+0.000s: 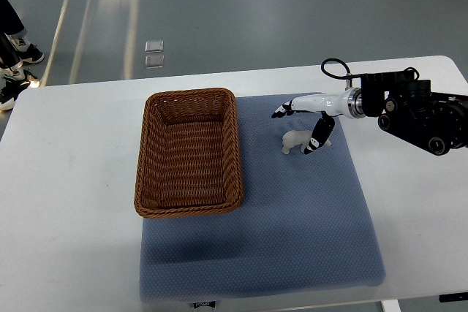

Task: Place white bear in brown basket with right hand
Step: 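Close the right hand fingers around the white bear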

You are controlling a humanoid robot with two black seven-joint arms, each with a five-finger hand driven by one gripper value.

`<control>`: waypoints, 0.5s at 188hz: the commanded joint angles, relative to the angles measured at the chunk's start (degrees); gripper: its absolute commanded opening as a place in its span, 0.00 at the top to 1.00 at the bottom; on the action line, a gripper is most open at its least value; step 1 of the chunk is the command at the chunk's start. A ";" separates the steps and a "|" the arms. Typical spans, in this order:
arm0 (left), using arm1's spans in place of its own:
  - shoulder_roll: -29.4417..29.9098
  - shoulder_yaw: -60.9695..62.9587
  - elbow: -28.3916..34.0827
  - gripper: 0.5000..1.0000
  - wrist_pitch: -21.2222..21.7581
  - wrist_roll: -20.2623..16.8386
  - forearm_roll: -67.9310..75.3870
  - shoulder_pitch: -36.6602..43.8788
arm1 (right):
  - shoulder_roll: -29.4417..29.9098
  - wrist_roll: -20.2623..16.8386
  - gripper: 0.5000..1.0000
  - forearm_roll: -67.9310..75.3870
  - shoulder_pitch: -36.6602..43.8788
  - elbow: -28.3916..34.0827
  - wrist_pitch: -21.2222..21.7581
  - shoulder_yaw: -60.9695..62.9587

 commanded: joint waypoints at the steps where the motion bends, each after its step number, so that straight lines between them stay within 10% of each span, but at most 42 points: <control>1: 0.00 0.00 0.00 0.00 0.01 0.00 -0.01 0.00 | -0.02 0.00 0.28 -0.01 -0.50 0.00 -0.55 0.08; 94: 0.00 0.00 0.00 0.00 0.01 0.00 0.08 0.00 | -0.72 1.58 0.68 0.08 -0.77 0.00 -0.64 -0.19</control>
